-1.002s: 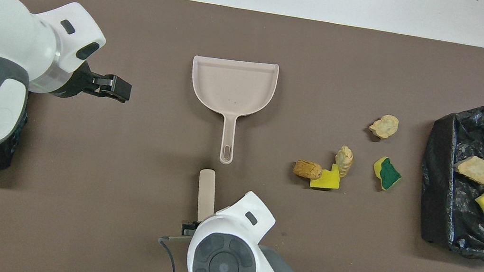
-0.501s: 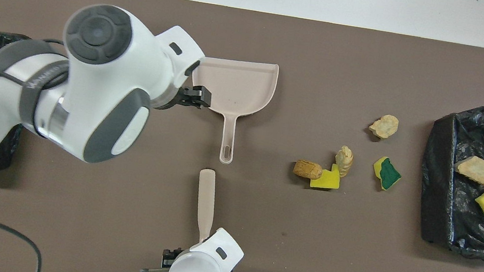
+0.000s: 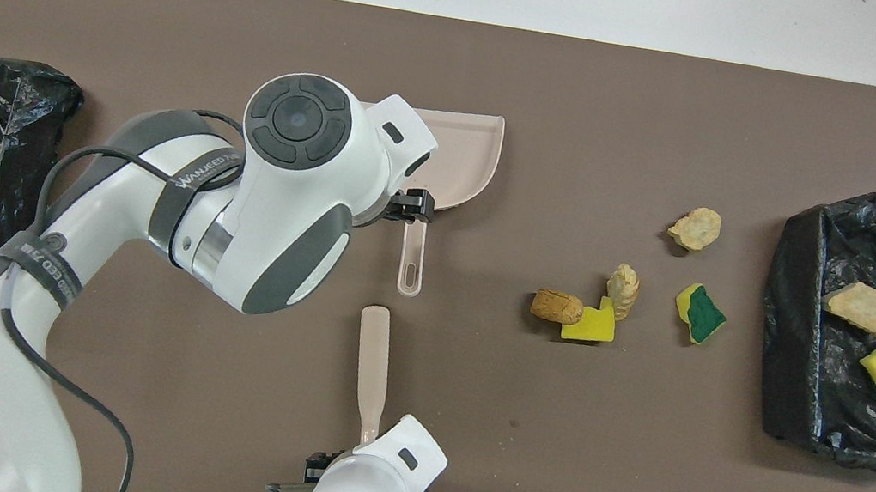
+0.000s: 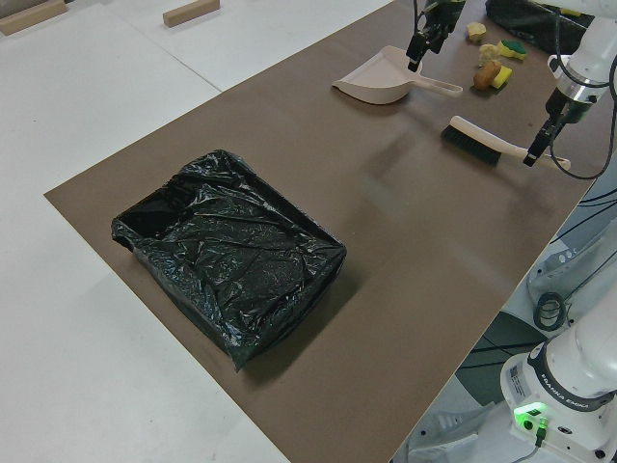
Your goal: Sweep and dump trash in bin
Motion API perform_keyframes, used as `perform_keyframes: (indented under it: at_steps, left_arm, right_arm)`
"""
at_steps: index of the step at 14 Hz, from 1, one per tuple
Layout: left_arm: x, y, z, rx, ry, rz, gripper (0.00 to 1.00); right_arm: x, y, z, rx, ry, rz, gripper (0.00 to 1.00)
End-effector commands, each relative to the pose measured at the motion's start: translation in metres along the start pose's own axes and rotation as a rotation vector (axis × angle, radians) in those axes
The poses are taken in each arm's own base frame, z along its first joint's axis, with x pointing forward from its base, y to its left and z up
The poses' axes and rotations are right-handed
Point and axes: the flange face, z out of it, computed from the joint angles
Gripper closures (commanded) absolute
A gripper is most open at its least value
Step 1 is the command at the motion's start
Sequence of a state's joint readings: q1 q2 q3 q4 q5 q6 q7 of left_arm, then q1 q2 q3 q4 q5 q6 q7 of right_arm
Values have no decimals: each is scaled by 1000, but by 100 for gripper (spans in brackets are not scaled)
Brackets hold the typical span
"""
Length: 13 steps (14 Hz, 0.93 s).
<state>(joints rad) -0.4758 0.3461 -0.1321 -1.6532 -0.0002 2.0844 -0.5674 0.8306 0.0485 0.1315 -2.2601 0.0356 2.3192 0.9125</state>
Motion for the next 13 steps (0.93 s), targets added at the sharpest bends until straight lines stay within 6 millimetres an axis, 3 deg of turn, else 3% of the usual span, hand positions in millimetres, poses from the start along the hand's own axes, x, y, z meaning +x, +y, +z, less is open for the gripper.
perform_keyframes:
  at_steps: [1,3,5,8,10,11,13]
  left_arm:
    - [-8,4,15,-4,34,-34,0]
    - [-18,8,28,1,24,-22,0]
    - [-30,25,55,1,12,-5,0]
    - [-33,30,61,6,9,-6,0]
    - [-34,31,62,5,9,-3,0]
    - [-33,30,63,7,8,-5,10]
    - [-34,30,65,9,4,-2,59]
  right_arm:
    - [-1,4,0,16,10,31,44]
    - [-1,4,1,13,8,28,65]
    - [1,5,0,10,5,39,100]
    - [3,9,-9,2,-2,61,100]
    - [10,27,-28,-25,-28,102,100]
    - [10,37,-38,-48,-47,122,100]
    - [15,58,-51,-82,-70,171,100]
